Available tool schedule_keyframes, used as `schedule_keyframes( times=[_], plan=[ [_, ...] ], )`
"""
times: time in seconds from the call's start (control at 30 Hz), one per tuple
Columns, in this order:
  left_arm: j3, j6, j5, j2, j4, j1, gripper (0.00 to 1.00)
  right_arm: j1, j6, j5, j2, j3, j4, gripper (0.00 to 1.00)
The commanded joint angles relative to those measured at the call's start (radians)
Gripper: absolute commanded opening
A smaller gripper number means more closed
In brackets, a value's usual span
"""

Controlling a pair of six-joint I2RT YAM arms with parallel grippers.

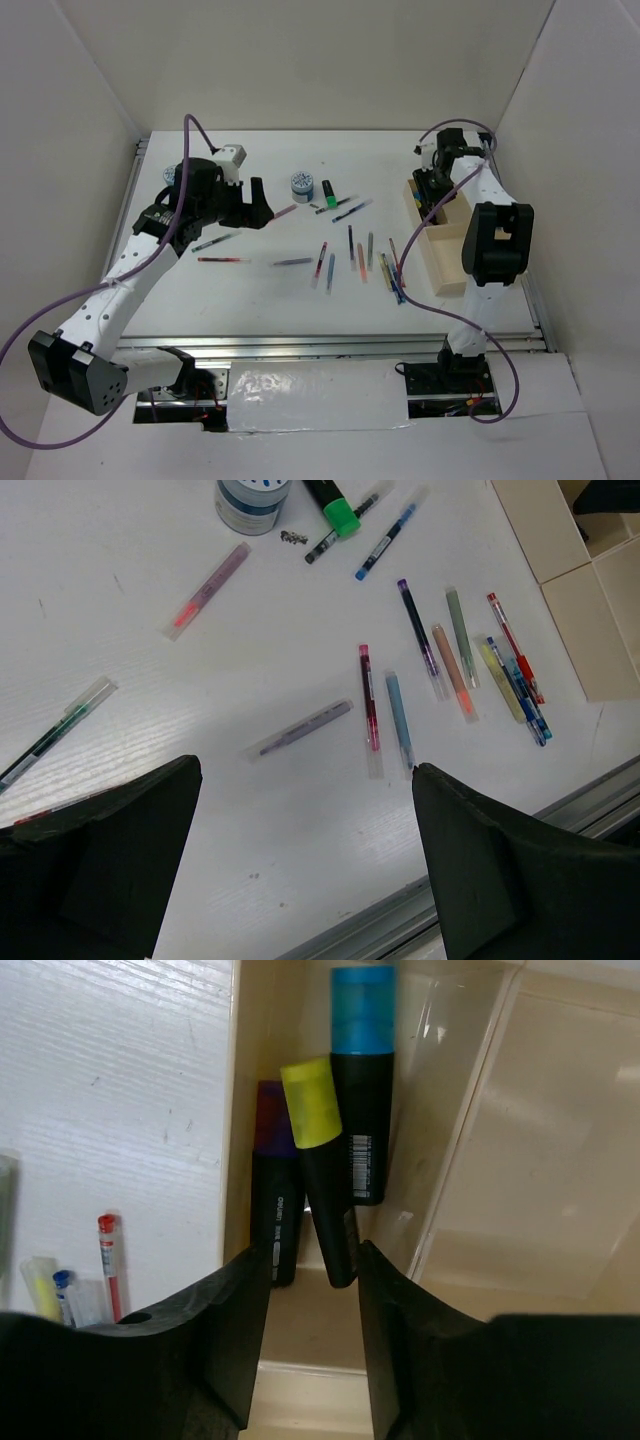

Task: Sort the stationery into containers
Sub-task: Place the pen in the storage box, then pick up the pen from the center of the board.

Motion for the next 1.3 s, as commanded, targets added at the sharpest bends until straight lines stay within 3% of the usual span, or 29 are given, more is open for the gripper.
schedule_keyframes(
  times=[0.0, 0.1, 0.27, 0.53, 0.67, 0.7, 0.77, 0.9, 0.93, 1.03, 1.13, 1.27],
  plan=[
    [-0.006, 0.01, 0.003, -0.012, 0.038, 0.006, 0.99, 0.012, 0.013, 0.022, -0.004, 0.054, -0.021, 0.48],
    [-0.001, 0.005, 0.003, -0.012, 0.036, 0.01, 0.99, 0.016, 0.021, 0.022, -0.033, 0.07, -0.041, 0.5],
    [-0.006, -0.006, 0.005, -0.024, 0.045, 0.036, 0.99, 0.027, 0.069, -0.041, -0.189, 0.129, -0.017, 0.46],
    [-0.026, -0.044, 0.008, 0.004, 0.09, 0.069, 0.99, 0.271, 0.2, -0.115, -0.234, 0.202, 0.003, 0.47],
    [0.051, -0.085, -0.138, 0.068, 0.125, -0.019, 0.93, 0.324, 0.281, -0.115, -0.24, 0.18, 0.044, 0.47],
    [0.072, -0.093, -0.185, 0.086, 0.142, -0.09, 0.92, 0.321, 0.298, -0.11, -0.243, 0.165, 0.049, 0.47],
    [0.141, -0.107, -0.308, 0.164, 0.16, -0.214, 0.88, 0.306, 0.313, -0.112, -0.265, 0.148, 0.051, 0.47],
    [0.337, -0.196, -0.483, 0.377, 0.122, -0.362, 0.88, 0.179, 0.336, -0.176, -0.318, 0.094, 0.023, 0.48],
    [0.466, -0.245, -0.535, 0.495, 0.058, -0.39, 0.86, 0.118, 0.338, -0.193, -0.346, 0.076, 0.009, 0.48],
    [0.745, -0.341, -0.57, 0.752, -0.098, -0.383, 0.84, 0.041, 0.326, -0.26, -0.406, 0.045, -0.02, 0.48],
    [0.896, -0.42, -0.586, 0.927, -0.133, -0.347, 0.82, -0.028, 0.303, -0.285, -0.493, -0.031, -0.006, 0.49],
    [0.952, -0.47, -0.587, 1.053, -0.087, -0.31, 0.87, -0.054, 0.287, -0.317, -0.59, -0.134, 0.009, 0.5]
  ],
)
